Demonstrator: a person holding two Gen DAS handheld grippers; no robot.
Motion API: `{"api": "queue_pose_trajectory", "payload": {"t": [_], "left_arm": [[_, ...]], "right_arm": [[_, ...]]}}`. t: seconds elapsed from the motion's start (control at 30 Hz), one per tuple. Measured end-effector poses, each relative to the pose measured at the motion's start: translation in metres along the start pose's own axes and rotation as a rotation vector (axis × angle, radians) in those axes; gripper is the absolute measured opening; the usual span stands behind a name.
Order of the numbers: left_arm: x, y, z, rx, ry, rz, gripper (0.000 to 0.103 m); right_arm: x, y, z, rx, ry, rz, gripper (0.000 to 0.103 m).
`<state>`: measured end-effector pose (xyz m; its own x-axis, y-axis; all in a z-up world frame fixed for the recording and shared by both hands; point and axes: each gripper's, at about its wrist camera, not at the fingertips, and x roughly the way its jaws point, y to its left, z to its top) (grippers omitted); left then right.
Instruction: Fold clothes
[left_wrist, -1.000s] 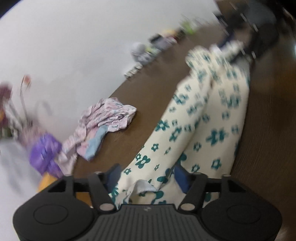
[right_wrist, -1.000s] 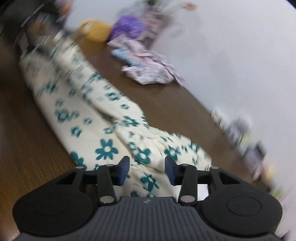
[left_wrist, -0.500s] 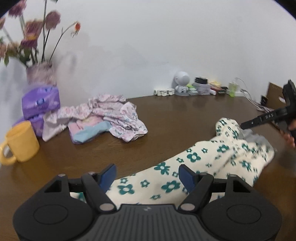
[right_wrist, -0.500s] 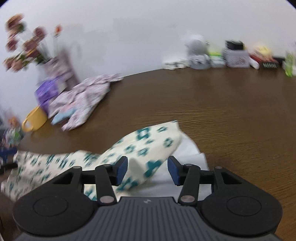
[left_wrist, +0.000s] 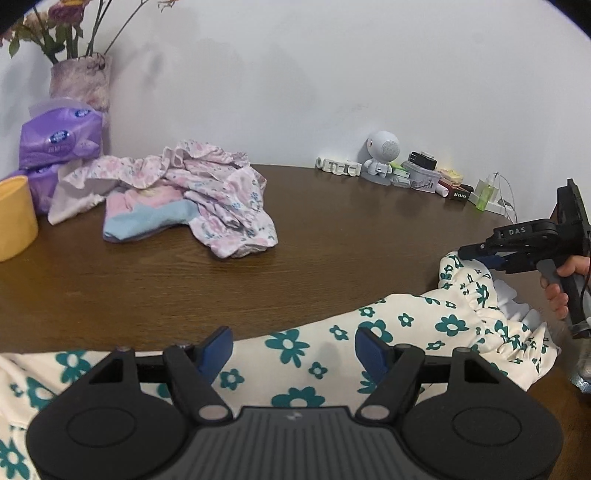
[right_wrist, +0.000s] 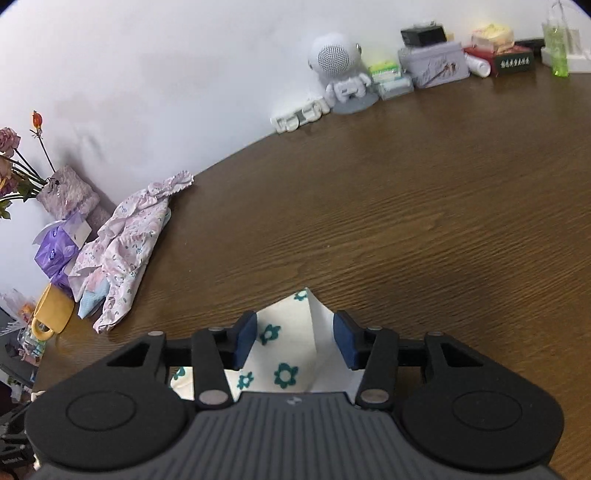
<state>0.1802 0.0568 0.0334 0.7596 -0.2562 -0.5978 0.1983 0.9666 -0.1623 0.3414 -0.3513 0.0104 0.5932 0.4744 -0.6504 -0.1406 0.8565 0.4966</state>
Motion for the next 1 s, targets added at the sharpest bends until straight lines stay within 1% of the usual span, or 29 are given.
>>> {"api": "queue_pose_trajectory", "payload": {"t": [0.03, 0.1, 0.23, 0.37, 0.43, 0.47, 0.5, 0.53, 0.6, 0.67, 0.83, 1.0], "left_arm": [[0.002, 0.0, 0.0, -0.003, 0.002, -0.002, 0.072], [0.004, 0.0, -0.001, -0.011, 0.006, 0.001, 0.071], [0.008, 0.006, -0.003, -0.035, 0.018, 0.022, 0.071], [0.01, 0.013, -0.004, -0.065, 0.025, 0.016, 0.072], [0.011, 0.015, -0.005, -0.067, 0.022, 0.007, 0.072], [0.012, 0.014, -0.005, -0.067, 0.021, 0.008, 0.072], [0.012, 0.014, -0.005, -0.067, 0.019, 0.008, 0.072], [0.012, 0.014, -0.005, -0.066, 0.018, 0.009, 0.072], [0.011, 0.014, -0.006, -0.065, 0.012, 0.007, 0.072], [0.01, 0.015, -0.007, -0.069, 0.006, 0.006, 0.072], [0.009, 0.016, -0.009, -0.064, -0.008, -0.005, 0.072], [0.007, 0.02, -0.011, -0.067, -0.018, 0.012, 0.072]], "right_arm": [[0.002, -0.001, 0.0, 0.01, 0.011, 0.013, 0.008], [0.0, -0.001, -0.003, 0.032, 0.022, 0.036, 0.004], [-0.025, 0.002, -0.013, 0.03, 0.0, 0.031, 0.004], [-0.05, 0.003, -0.026, 0.013, -0.004, 0.011, 0.005], [-0.052, 0.004, -0.027, -0.017, -0.025, -0.004, 0.013], [-0.053, 0.005, -0.028, -0.032, -0.036, -0.012, 0.025], [-0.054, 0.006, -0.028, -0.047, -0.047, -0.02, 0.043], [-0.055, 0.006, -0.029, -0.062, -0.058, -0.028, 0.047], [-0.054, 0.007, -0.023, -0.083, -0.084, -0.039, 0.048], [-0.051, 0.006, -0.014, -0.099, -0.105, -0.047, 0.052], [-0.023, 0.0, 0.005, -0.108, -0.068, -0.067, 0.055], [-0.005, 0.0, 0.002, -0.099, -0.023, -0.063, 0.055]]}}
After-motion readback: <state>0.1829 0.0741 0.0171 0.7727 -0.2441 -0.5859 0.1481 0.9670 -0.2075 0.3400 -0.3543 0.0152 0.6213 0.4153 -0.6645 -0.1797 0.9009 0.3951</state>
